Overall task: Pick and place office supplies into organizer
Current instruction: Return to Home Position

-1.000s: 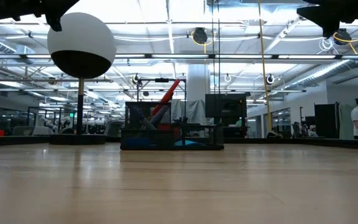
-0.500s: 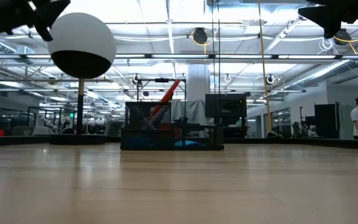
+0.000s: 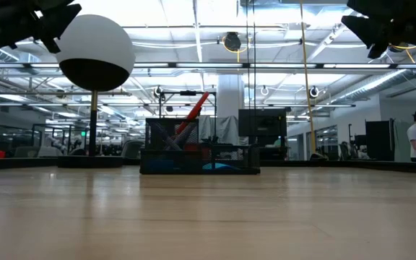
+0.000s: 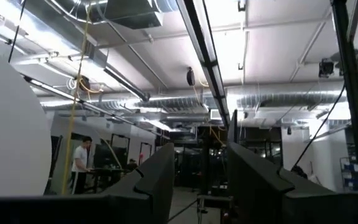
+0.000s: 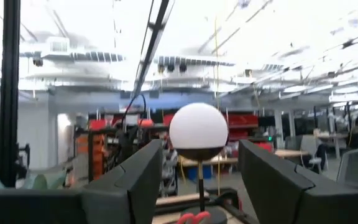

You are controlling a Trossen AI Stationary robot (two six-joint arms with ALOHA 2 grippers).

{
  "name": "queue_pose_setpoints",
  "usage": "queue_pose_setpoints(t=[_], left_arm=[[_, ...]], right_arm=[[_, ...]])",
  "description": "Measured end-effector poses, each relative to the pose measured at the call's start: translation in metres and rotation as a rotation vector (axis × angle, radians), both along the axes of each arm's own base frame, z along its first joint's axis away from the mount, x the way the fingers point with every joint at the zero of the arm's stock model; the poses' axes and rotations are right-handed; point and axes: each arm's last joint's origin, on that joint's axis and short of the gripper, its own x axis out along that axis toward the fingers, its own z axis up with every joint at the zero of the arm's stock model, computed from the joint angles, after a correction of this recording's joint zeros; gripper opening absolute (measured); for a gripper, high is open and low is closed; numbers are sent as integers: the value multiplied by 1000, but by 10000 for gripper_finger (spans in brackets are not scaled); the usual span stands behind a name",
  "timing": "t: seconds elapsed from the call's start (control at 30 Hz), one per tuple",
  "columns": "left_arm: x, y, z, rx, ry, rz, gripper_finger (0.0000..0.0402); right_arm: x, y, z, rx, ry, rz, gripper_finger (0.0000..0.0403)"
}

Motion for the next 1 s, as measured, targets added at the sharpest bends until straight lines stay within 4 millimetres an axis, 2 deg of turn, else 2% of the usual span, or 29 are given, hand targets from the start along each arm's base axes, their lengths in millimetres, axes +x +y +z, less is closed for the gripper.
queue_pose_setpoints(t=[0.13, 0.37, 0.5, 0.7, 1.0], left_arm=[[1, 0, -1, 9, 16, 8, 152], [4, 0, -6, 17, 79, 16, 152], [8, 1, -14, 32, 185, 32, 152], [12, 2, -24, 38, 302, 39, 152], [15, 1, -33, 44, 402, 8, 152]], right_arm=[[-3, -1, 4, -10, -61, -22, 205], [8, 1, -18, 20, 171, 10, 202], [10, 5, -26, -44, 260, 100, 206], [13, 13, -42, -310, 425, 305, 207], [13, 13, -44, -279, 436, 326, 206]])
